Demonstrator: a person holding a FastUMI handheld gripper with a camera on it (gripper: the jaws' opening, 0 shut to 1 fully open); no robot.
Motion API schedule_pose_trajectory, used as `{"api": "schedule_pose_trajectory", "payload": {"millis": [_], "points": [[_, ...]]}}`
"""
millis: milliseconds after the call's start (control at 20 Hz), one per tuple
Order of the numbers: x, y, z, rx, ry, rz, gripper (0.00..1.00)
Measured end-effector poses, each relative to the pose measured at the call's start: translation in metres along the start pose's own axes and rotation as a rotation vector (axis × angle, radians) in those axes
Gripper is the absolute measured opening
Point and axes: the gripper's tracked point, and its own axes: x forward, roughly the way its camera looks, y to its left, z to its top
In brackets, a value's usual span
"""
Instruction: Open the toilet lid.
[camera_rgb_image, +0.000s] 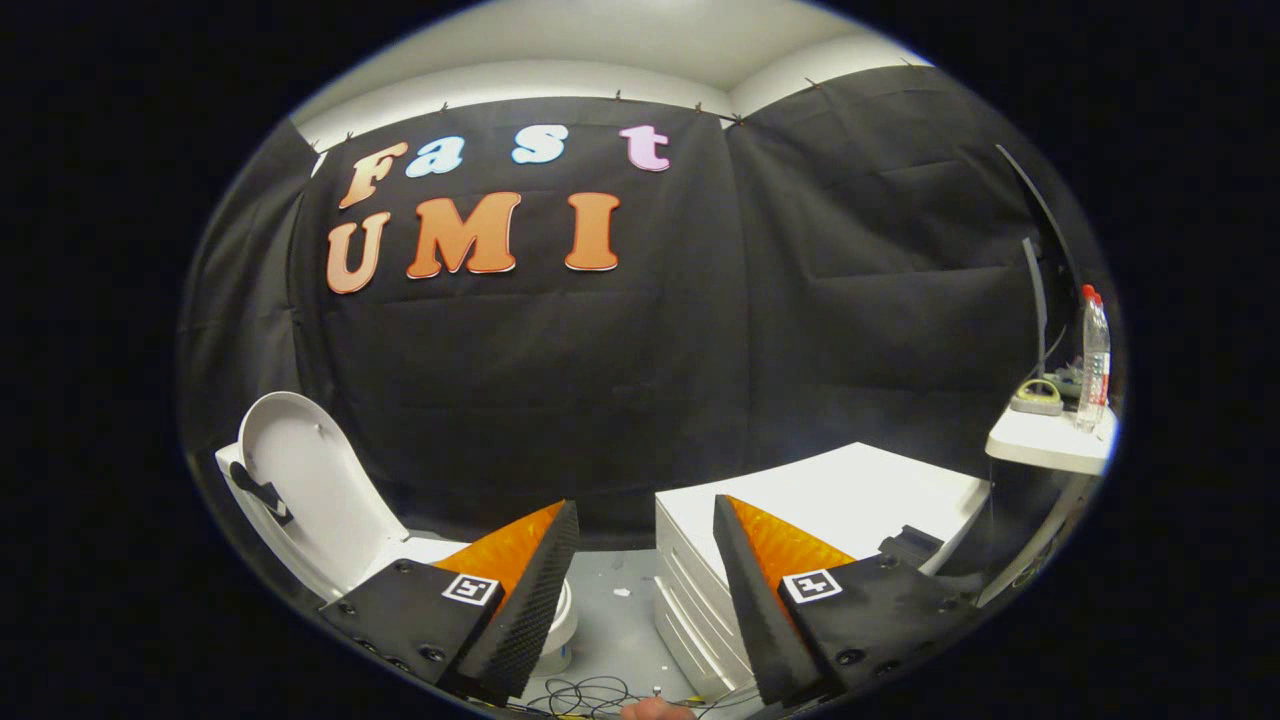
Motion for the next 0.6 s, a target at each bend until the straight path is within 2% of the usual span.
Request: {"api": "schedule_pose_trajectory", "payload": {"millis": [250, 400, 600], "points": [[-0.009, -0.038, -0.039, 0.006, 0.022, -0.066, 0.88], [-0.011, -0.048, -0.033, 0.039, -0.003, -0.092, 0.88], [-0.024, -0.045, -0.01, 0.041, -0.13, -0.081, 0.87]]}}
